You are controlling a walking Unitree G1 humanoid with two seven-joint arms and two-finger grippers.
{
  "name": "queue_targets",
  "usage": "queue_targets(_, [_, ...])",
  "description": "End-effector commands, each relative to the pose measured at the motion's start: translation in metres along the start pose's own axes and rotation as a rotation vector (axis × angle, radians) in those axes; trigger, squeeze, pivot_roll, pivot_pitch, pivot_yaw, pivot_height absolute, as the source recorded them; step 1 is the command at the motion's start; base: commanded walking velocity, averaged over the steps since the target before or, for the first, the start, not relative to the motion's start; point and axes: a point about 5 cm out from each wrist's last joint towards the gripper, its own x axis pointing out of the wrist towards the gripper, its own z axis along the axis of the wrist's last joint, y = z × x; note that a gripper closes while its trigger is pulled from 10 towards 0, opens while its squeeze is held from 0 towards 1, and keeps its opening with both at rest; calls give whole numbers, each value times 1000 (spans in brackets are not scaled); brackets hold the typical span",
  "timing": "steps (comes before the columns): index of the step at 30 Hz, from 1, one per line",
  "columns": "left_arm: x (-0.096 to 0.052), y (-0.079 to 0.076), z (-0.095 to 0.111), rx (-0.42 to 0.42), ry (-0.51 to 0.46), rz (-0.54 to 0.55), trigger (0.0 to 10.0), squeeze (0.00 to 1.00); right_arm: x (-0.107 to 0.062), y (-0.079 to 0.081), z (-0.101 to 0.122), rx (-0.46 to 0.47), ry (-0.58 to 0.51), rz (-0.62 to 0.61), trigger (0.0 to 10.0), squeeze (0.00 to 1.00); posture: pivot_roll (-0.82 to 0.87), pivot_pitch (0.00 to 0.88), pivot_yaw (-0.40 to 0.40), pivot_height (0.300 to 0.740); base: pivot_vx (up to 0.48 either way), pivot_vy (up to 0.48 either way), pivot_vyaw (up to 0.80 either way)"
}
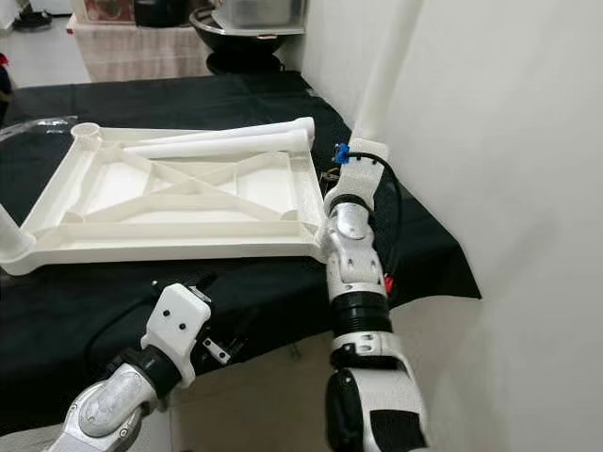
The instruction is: Building children table
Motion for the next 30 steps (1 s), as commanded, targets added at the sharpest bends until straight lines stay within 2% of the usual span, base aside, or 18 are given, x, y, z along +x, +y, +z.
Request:
queue_targets(1, [1, -2, -1, -3, -1, -6, 10000, 0, -3, 10, -6, 37, 37, 37, 10000, 0, 57, 41, -81, 740, 0, 0, 0])
queue_targets(2, [1, -2, -1, -4, -1, -5, 10000, 0, -5, 23, -2, 52, 13, 130, 10000, 1000, 56, 41, -81, 740, 0, 0, 0])
queue_targets(5, [2, -2, -1, -5, 0, -7, 10000, 0, -8, 37, 6, 37, -36, 240, 10000, 1000, 55, 39, -81, 740, 0, 0, 0])
queue_targets(6, [2, -2, -1, -5, -1, -8, 10000, 0, -8, 36, 8, 13, -47, 271, 10000, 8, 55, 39, -81, 740, 0, 0, 0])
queue_targets(8, [2, -2, -1, -5, -2, -8, 10000, 0, -8, 35, 9, -2, -51, 291, 10000, 0, 55, 39, -81, 740, 0, 0, 0])
queue_targets(11, [2, -3, -2, -5, -2, -8, 10000, 0, -3, 21, 7, -58, -73, 408, 10000, 0, 53, 29, -85, 740, 0, 0, 0])
queue_targets(15, [2, -3, -2, -5, -2, -10, 10000, 0, -1, 13, -2, 6, 9, 544, 10000, 0, 55, 26, -87, 740, 0, 0, 0])
queue_targets(17, [2, -4, -2, -5, -4, -11, 10000, 0, -11, 9, -8, 91, 99, 896, 10000, 0, 54, 22, -85, 740, 0, 0, 0])
queue_targets(18, [2, -4, -2, -5, -4, -11, 10000, 0, -11, 9, -8, 91, 99, 896, 10000, 0, 54, 22, -85, 740, 0, 0, 0])
queue_targets(19, [2, -4, -2, -5, -4, -11, 10000, 0, -18, 7, -8, 91, 119, 1051, 10000, 0, 56, 20, -86, 740, 0, 0, 0])
queue_targets(21, [2, -4, -2, -5, -4, -11, 10000, 0, -18, 7, -8, 91, 119, 1051, 10000, 0, 56, 20, -86, 740, 0, 0, 0])
queue_targets(22, [2, -4, -2, -5, -4, -11, 10000, 0, -23, 6, -8, 85, 131, 1153, 10000, 0, 56, 20, -86, 740, 0, 0, 0])
queue_targets(23, [2, -4, -2, -5, -4, -11, 10000, 0, -23, 6, -8, 85, 131, 1153, 10000, 0, 56, 20, -86, 740, 0, 0, 0])
queue_targets(24, [2, -4, -2, -5, -6, -11, 10000, 0, -29, 6, -5, 79, 149, 1289, 10000, 0, 58, 12, -83, 740, 0, 0, 0])
queue_targets(25, [2, -4, -2, -5, -6, -11, 10000, 0, -29, 6, -5, 79, 149, 1289, 10000, 0, 58, 12, -83, 740, 0, 0, 0])
queue_targets(26, [3, -4, -2, -6, -7, -12, 10000, 0, -33, 9, -1, 93, 166, 1401, 10000, 0, 56, 6, -85, 740, 0, 0, 0])
queue_targets(28, [3, -4, -2, -6, -7, -12, 10000, 0, -33, 9, -1, 93, 166, 1401, 10000, 0, 56, 6, -85, 740, 0, 0, 0])
queue_targets(30, [4, -6, -2, -6, -12, -18, 10000, 0, -33, 19, 4, 91, 170, 1534, 10000, 0, 67, 2, -91, 740, 0, 0, 0])
